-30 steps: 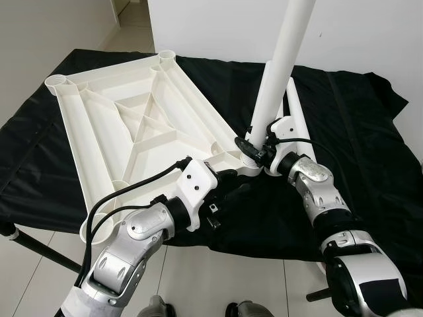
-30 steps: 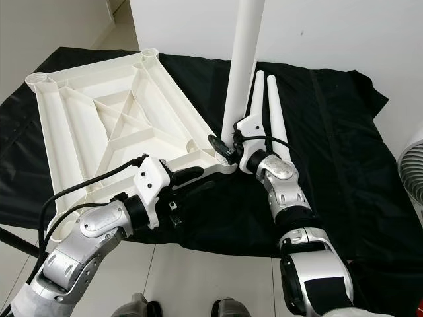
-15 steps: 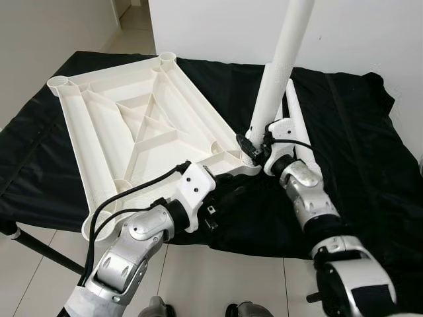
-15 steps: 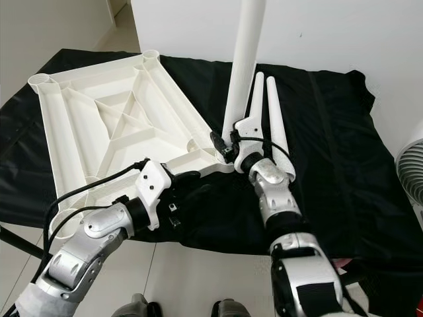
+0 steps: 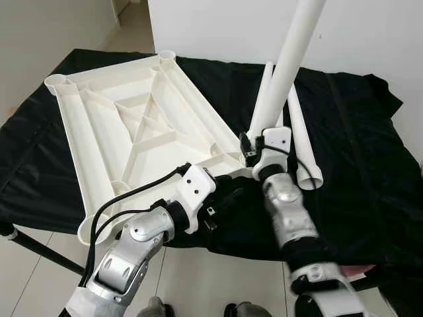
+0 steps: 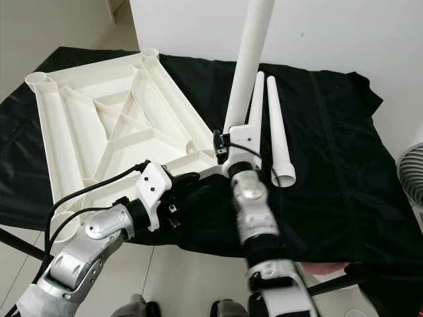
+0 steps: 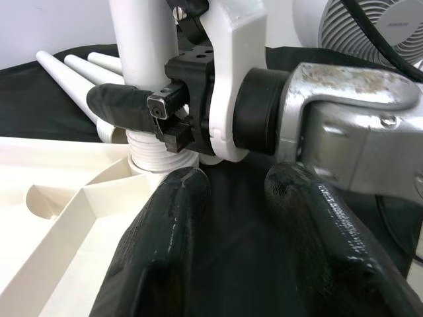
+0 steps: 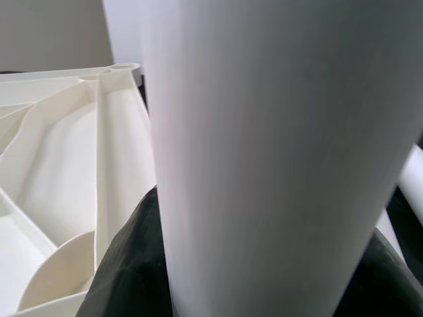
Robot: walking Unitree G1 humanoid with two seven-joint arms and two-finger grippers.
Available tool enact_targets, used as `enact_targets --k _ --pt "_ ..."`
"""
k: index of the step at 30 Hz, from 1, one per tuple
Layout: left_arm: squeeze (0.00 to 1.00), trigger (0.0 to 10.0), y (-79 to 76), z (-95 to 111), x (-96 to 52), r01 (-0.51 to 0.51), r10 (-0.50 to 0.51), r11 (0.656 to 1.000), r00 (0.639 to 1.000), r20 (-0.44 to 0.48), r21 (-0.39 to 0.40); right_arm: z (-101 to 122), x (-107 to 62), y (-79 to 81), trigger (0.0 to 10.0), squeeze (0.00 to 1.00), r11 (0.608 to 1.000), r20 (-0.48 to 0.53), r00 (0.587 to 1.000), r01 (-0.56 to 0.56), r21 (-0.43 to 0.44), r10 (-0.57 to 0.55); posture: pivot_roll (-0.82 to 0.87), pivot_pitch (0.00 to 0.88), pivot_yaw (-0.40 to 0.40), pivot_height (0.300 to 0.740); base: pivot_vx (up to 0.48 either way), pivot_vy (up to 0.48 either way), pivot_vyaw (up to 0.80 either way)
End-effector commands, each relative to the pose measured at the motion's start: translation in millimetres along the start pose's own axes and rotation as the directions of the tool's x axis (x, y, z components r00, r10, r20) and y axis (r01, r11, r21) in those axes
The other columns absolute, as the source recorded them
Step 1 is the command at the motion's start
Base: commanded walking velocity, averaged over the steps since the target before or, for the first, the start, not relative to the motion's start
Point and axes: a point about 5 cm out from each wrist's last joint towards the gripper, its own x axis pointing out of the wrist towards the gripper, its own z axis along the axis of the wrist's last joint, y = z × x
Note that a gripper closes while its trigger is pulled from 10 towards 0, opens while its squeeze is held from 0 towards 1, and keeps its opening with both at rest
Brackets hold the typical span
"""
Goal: Building children table
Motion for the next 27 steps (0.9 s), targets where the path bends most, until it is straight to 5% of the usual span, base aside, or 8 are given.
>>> enact_targets --k 1,16,17,18,19,26,27 --pt "0.0 10.0 -2.6 -5.6 -0.2 -0.002 0.002 1.0 1.0 -0.015 -0.002 -23.2 -13.2 2.0 10.0 0.0 0.998 -0.116 0.991 0.061 -0.006 -0.061 -0.05 0.074 0.003 0.74 0.0 0.0 0.0" --pt "0.0 10.0 -3.4 -4.8 -0.5 0.005 -0.005 1.0 1.0 -0.011 0.003 -17.6 -23.6 6.5 10.0 0.0 0.995 -0.131 0.986 0.103 0.0 -0.102 -0.05 0.068 0.002 0.74 0.0 0.0 0.0" --pt "0.0 10.0 -3.3 -4.6 -0.7 0.006 -0.006 1.0 1.0 -0.011 0.004 -16.8 -23.9 6.1 10.0 0.55 0.994 -0.131 0.985 0.111 0.001 -0.11 -0.05 0.069 0.005 0.74 0.0 0.0 0.0" --pt "0.0 10.0 -3.3 -4.6 -0.7 0.006 -0.006 1.0 1.0 -0.011 0.004 -16.8 -23.9 6.1 10.0 0.55 0.994 -0.131 0.985 0.111 0.001 -0.11 -0.05 0.069 0.005 0.74 0.0 0.0 0.0" --pt "0.0 10.0 -3.0 -4.3 -0.5 0.006 -0.006 1.0 1.0 -0.01 0.005 -15.6 -23.2 5.0 10.0 1.0 0.994 -0.124 0.986 0.113 0.008 -0.111 -0.05 0.069 0.005 0.74 0.0 0.0 0.0" --pt "0.0 10.0 -1.8 -2.7 1.5 0.003 -0.003 1.0 1.0 -0.001 0.006 -7.1 -13.1 -1.1 10.0 1.0 0.998 -0.082 0.996 0.049 0.035 -0.046 -0.05 0.079 0.008 0.74 0.0 0.0 0.0" --pt "0.0 10.0 -1.9 -1.9 2.2 0.004 -0.004 1.0 1.0 0.002 0.006 -3.7 -4.7 -6.5 10.0 1.0 0.999 -0.075 0.996 -0.037 0.033 0.039 -0.05 0.082 0.01 0.74 0.0 0.0 0.0"
